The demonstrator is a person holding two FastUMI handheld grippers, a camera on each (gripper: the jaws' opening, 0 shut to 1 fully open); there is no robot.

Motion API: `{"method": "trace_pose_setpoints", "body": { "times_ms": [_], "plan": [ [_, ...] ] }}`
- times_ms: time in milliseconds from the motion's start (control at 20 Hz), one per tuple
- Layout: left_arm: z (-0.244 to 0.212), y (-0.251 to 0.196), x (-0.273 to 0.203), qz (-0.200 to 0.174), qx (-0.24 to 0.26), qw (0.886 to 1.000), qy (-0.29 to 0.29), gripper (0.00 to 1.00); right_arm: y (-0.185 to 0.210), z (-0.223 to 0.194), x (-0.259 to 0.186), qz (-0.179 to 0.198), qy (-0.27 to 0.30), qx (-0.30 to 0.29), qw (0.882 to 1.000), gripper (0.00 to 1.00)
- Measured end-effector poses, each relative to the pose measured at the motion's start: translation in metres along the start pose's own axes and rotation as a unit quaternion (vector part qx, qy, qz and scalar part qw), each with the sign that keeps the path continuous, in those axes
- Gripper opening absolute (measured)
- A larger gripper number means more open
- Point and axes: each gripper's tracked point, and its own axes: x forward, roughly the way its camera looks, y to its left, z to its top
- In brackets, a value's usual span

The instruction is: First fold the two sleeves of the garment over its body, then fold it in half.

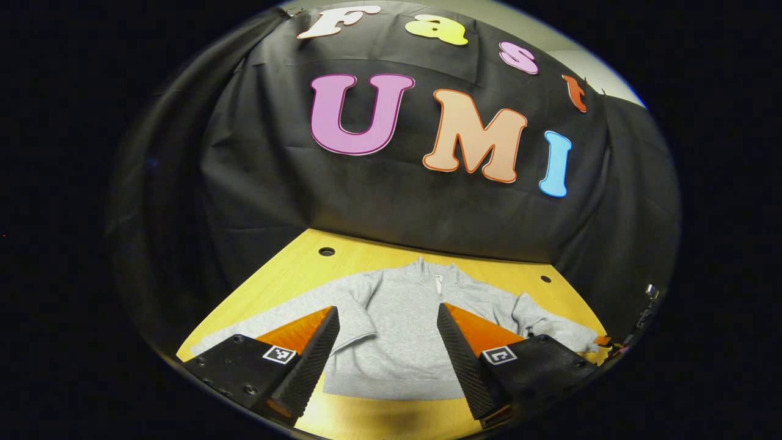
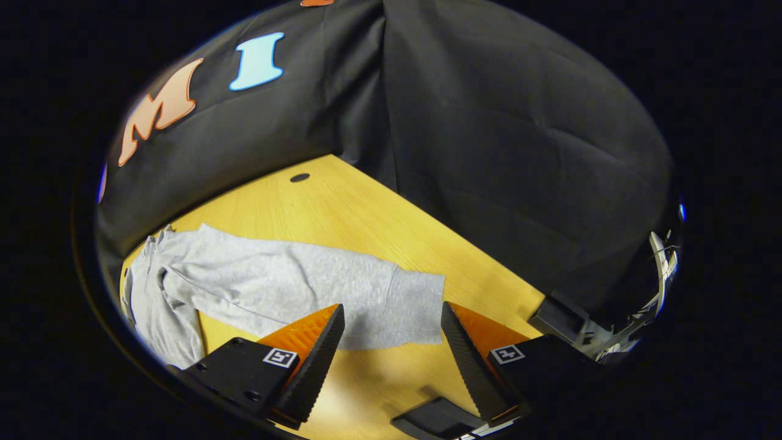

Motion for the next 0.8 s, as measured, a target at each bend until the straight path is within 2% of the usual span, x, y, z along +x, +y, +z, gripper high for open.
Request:
{"method": "trace_pose_setpoints", "body": {
  "times_ms": [100,200,250,550,600,700,750,800],
  "plan": [
    [0.001,0.003,0.002,0.011,0.01,1.0,0.001,0.94,-0.004,-0.006,0.009,-0.006,0.011,0.001,1.0,0.99],
    [0.004,0.003,0.004,0.015,0.014,1.0,-0.002,0.94,-0.006,-0.009,0.015,-0.007,0.018,0.0,1.0,0.95],
    [0.003,0.002,0.006,0.015,0.015,1.0,-0.001,0.94,-0.005,-0.01,0.016,-0.005,0.024,-0.003,1.0,0.98],
    [0.0,-0.011,0.012,0.006,0.007,1.0,0.003,0.94,-0.006,-0.015,0.021,0.0,0.036,-0.001,0.999,0.97],
    [-0.001,-0.012,0.012,0.004,0.005,1.0,0.004,0.94,-0.007,-0.017,0.023,0.0,0.037,0.002,0.999,0.95],
    [-0.002,-0.013,0.014,0.004,0.004,1.0,0.006,0.94,-0.005,-0.018,0.02,0.003,0.04,0.002,0.999,0.79],
    [-0.004,-0.012,0.014,0.005,0.004,1.0,0.006,0.94,-0.005,-0.018,0.02,0.006,0.042,0.002,0.999,0.76],
    [-0.005,-0.011,0.013,0.005,0.003,1.0,0.006,0.94,-0.001,-0.019,0.019,0.01,0.045,0.003,0.999,0.68]
  ]
}}
